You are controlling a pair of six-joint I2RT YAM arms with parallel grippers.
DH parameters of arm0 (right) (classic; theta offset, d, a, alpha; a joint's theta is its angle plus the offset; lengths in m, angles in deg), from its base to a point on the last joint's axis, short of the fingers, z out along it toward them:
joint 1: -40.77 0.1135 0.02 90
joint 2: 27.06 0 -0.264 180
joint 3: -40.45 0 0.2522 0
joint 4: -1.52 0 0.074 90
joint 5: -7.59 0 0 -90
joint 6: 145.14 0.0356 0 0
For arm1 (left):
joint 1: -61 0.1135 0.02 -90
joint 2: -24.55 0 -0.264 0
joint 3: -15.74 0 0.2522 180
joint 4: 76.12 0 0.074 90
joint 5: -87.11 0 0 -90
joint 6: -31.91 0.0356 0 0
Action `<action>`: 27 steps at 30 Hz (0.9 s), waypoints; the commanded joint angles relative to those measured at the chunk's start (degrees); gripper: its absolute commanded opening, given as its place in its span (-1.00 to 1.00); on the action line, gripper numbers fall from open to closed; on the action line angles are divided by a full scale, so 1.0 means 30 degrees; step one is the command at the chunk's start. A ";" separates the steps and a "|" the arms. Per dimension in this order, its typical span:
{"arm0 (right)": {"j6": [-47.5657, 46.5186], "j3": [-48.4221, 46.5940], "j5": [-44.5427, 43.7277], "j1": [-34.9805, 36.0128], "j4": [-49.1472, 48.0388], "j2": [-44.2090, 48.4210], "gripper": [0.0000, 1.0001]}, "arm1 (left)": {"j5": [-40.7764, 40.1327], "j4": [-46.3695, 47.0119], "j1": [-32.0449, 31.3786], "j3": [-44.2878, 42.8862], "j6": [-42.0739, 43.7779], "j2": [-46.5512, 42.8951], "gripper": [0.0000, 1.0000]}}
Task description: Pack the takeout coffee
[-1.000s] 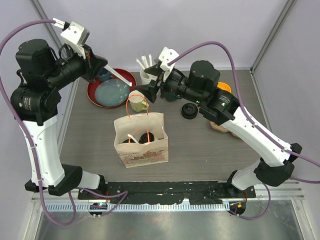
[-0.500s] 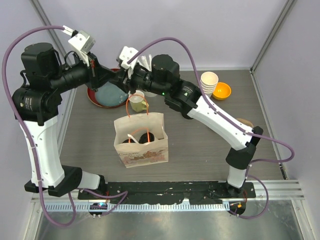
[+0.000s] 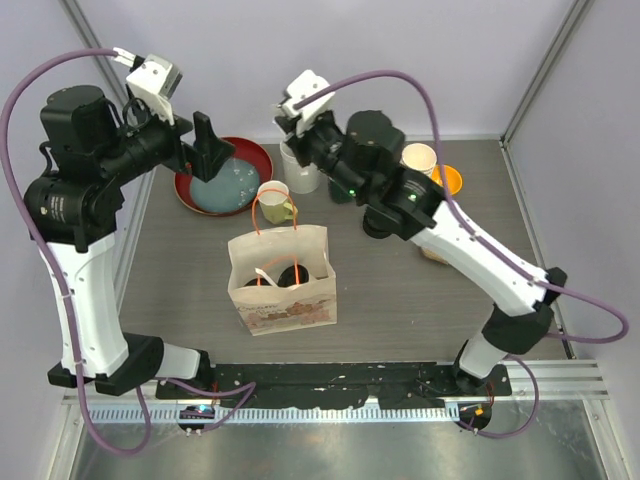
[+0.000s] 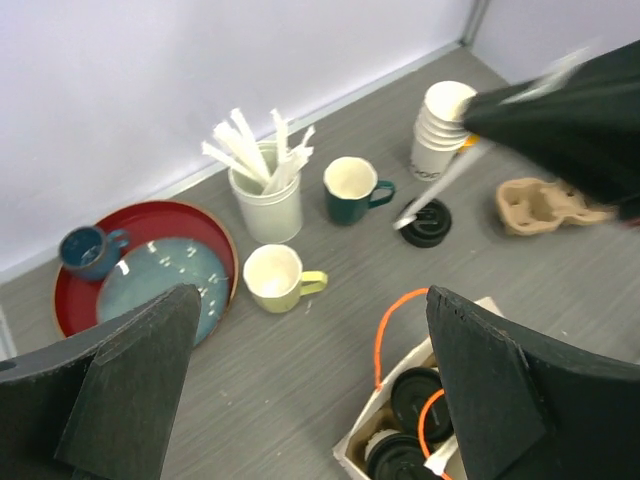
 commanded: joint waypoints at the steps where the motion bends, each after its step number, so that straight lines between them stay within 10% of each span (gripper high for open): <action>1: -0.0647 0.0726 -0.1337 0.0082 -0.1119 0.3588 -0.98 | -0.3182 0.1953 0.0047 0.1756 0.0074 -0.0455 0.99; 8: 0.1432 -0.0444 0.9742 0.0870 0.6323 0.3417 -0.98 | -0.4005 0.5002 0.2093 0.8525 -0.0306 -0.1276 1.00; 20: 0.4244 0.6323 1.1129 0.1020 0.2839 0.2364 -0.98 | -0.3303 0.6237 0.2830 1.3390 -0.0657 -0.2212 0.99; 27: 0.4480 0.6121 1.0018 0.0991 0.3456 0.2975 0.60 | -0.3215 0.6296 0.3445 1.4857 -0.0481 -0.2594 0.99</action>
